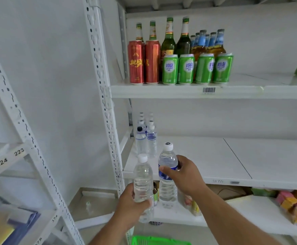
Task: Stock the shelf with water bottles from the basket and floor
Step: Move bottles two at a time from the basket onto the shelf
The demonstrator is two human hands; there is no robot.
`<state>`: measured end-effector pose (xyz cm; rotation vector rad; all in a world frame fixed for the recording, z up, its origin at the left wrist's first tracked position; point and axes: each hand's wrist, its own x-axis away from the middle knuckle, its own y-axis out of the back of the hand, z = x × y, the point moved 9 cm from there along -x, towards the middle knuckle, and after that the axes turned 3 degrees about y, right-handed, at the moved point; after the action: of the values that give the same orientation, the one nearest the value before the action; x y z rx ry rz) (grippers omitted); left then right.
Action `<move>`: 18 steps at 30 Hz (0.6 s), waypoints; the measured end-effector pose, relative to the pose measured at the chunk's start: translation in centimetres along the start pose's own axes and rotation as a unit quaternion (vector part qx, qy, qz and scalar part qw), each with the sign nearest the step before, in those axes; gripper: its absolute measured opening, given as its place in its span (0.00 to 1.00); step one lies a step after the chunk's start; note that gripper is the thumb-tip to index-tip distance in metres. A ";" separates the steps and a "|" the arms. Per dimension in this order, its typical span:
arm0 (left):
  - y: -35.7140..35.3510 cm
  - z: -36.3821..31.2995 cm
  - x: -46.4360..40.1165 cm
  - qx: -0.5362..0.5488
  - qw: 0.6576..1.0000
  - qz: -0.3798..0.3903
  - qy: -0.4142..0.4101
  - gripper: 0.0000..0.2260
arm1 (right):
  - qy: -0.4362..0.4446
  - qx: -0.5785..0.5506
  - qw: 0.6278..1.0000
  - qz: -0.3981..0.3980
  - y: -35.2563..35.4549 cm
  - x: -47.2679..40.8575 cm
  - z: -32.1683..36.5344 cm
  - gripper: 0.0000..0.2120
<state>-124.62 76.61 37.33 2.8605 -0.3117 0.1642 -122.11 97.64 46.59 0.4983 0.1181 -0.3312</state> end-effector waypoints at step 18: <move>0.2 0.3 -9.3 -0.039 0.998 -0.045 0.016 0.20 | -0.014 -0.017 1.000 0.017 -1.1 -8.9 -2.2 0.12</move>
<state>-133.67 78.12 35.81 2.7856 -0.1786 0.1775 -130.96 100.31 45.86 0.4621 0.0869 -0.3028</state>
